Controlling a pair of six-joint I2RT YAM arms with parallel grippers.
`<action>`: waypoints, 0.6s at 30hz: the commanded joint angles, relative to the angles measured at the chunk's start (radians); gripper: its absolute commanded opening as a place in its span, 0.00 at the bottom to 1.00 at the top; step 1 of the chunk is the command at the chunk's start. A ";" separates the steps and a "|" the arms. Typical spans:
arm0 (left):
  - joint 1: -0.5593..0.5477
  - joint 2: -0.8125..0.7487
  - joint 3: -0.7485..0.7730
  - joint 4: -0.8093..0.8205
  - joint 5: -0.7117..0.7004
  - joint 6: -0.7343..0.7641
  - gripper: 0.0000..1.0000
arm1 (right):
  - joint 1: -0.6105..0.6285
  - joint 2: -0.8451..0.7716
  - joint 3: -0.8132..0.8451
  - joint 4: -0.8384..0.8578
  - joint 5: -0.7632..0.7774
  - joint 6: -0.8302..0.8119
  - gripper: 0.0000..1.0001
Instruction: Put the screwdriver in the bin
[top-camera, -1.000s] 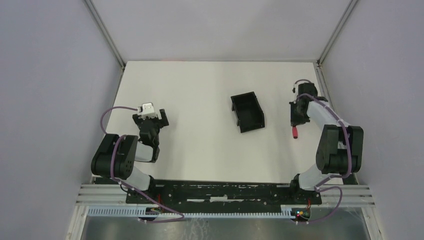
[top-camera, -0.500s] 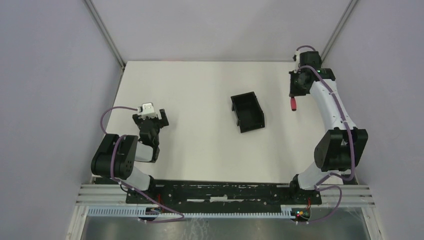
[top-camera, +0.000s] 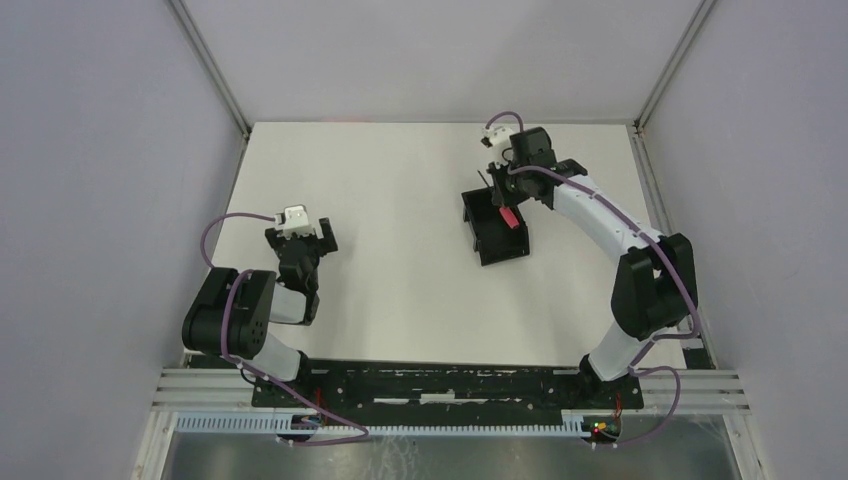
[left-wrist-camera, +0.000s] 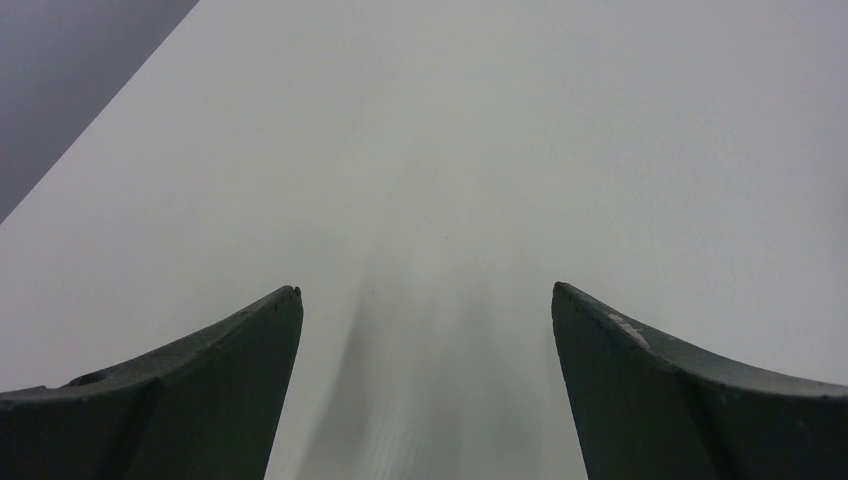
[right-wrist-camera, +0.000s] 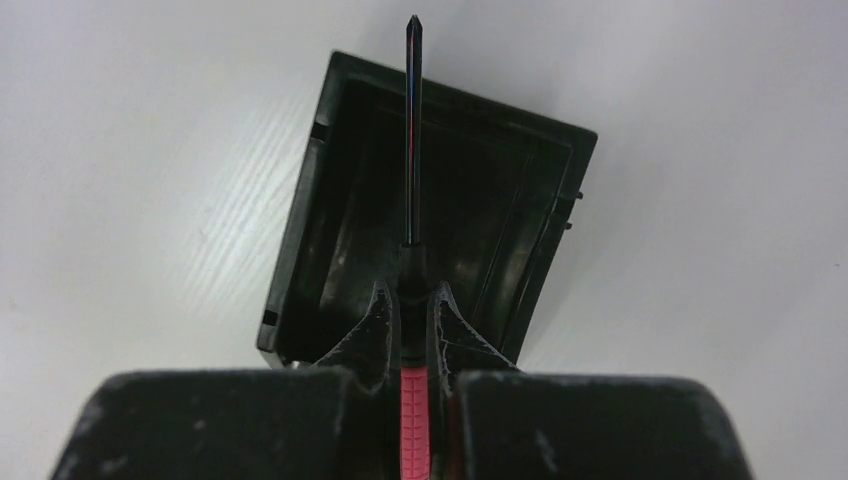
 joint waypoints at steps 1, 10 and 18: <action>0.002 0.002 0.016 0.036 0.001 -0.014 1.00 | 0.001 -0.040 -0.146 0.186 -0.026 -0.098 0.00; 0.002 0.002 0.016 0.036 0.001 -0.014 1.00 | 0.009 0.020 -0.191 0.226 -0.057 -0.134 0.54; 0.002 0.002 0.016 0.036 0.002 -0.014 1.00 | 0.017 -0.117 -0.169 0.288 -0.095 -0.079 0.98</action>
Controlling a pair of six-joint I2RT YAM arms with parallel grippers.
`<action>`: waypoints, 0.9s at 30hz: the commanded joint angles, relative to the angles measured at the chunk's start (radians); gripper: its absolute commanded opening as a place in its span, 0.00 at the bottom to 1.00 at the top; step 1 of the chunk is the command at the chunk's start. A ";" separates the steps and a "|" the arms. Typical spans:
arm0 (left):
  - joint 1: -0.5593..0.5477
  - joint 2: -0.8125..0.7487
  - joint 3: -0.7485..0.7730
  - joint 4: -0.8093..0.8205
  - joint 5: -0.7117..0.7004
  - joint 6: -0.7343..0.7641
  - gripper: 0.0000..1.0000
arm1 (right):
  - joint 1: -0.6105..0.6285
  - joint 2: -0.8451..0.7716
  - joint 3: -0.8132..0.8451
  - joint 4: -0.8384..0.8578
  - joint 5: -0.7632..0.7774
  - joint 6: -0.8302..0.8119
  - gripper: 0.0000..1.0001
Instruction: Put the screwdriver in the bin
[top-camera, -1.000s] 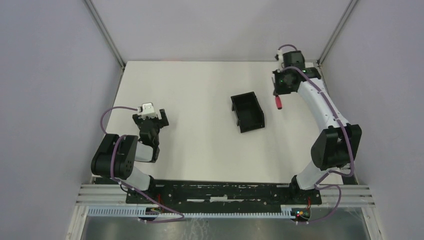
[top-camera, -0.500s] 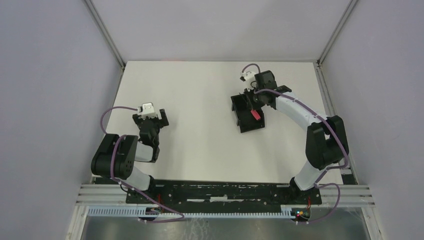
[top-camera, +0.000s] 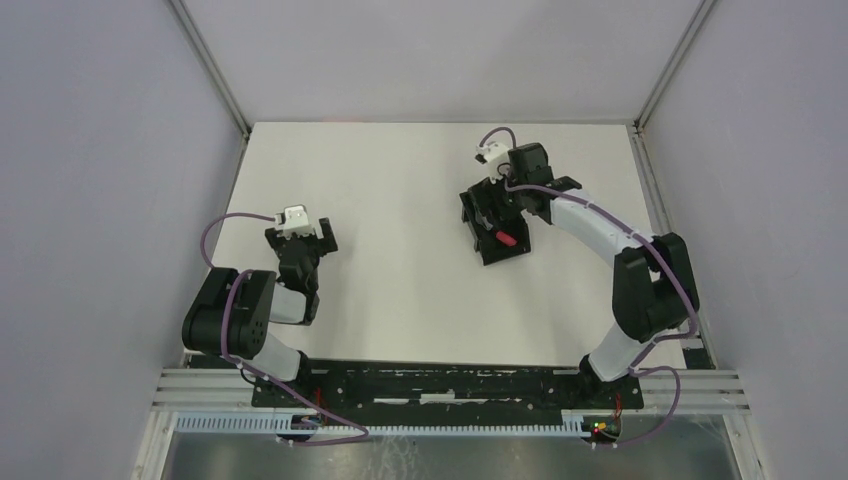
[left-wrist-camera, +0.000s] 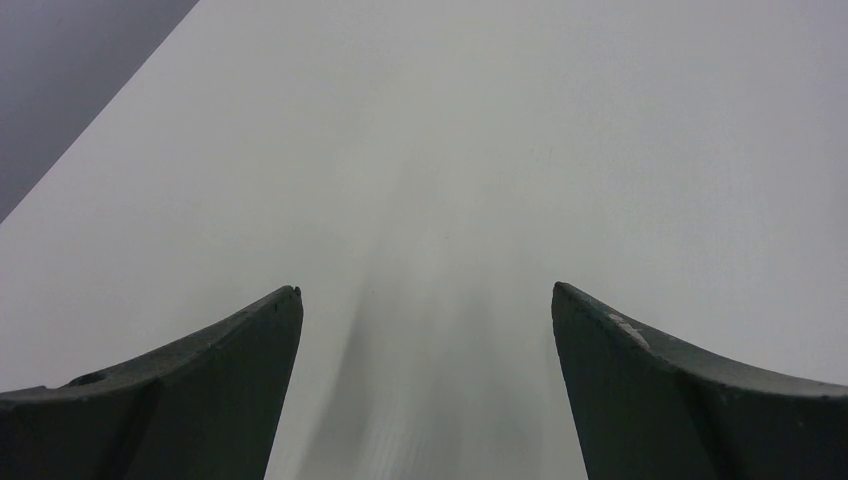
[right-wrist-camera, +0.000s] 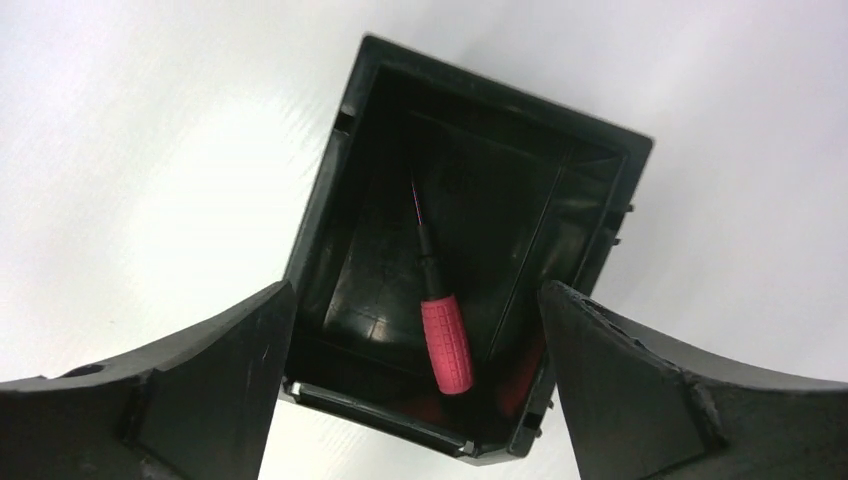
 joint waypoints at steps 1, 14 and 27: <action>0.002 0.002 0.016 0.036 0.001 -0.013 1.00 | 0.007 -0.143 0.039 0.094 -0.037 0.035 0.98; 0.001 0.003 0.016 0.036 0.001 -0.014 1.00 | -0.009 -0.519 -0.243 0.272 0.438 0.128 0.98; 0.002 0.002 0.016 0.036 0.002 -0.013 1.00 | -0.028 -0.890 -0.972 0.758 0.707 0.178 0.98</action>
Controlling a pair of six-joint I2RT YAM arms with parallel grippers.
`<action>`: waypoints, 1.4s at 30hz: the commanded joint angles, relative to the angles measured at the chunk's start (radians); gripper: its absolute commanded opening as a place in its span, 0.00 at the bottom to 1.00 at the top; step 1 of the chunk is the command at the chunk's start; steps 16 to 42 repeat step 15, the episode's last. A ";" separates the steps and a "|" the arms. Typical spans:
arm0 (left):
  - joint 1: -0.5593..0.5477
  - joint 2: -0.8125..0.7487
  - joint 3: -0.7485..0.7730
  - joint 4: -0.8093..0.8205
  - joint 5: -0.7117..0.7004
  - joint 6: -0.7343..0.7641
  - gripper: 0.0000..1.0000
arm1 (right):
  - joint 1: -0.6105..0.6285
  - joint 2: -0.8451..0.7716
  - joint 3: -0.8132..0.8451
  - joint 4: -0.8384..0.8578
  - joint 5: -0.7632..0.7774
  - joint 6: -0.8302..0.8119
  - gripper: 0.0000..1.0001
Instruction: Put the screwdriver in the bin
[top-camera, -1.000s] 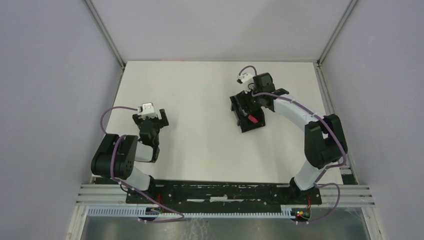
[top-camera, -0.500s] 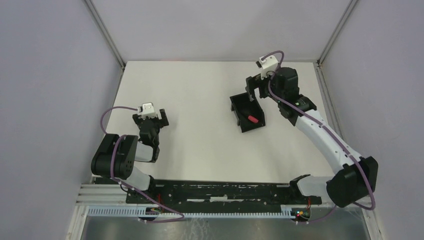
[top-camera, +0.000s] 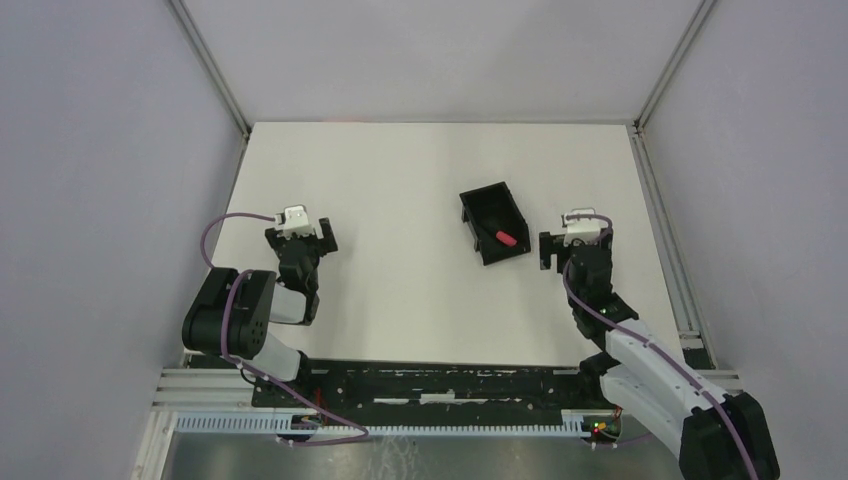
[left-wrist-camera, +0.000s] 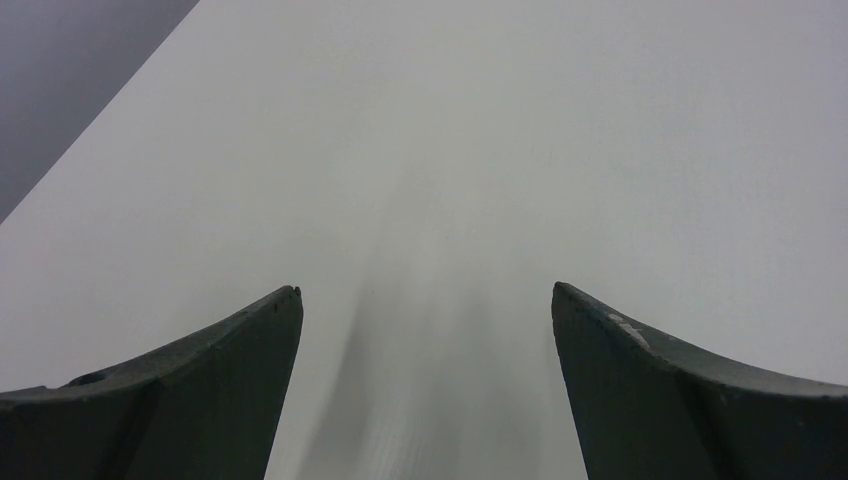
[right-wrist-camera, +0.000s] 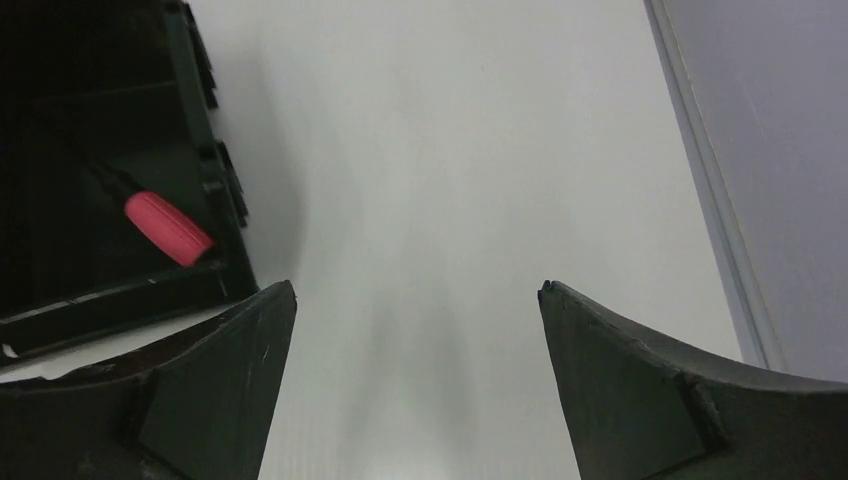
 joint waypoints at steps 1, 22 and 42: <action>0.001 0.002 0.016 0.036 0.002 -0.014 1.00 | -0.005 -0.069 -0.163 0.237 0.119 0.062 0.98; 0.002 0.006 0.020 0.032 0.001 -0.012 1.00 | -0.006 -0.065 -0.236 0.291 0.124 0.066 0.98; 0.002 0.006 0.020 0.032 0.001 -0.012 1.00 | -0.006 -0.065 -0.236 0.291 0.124 0.066 0.98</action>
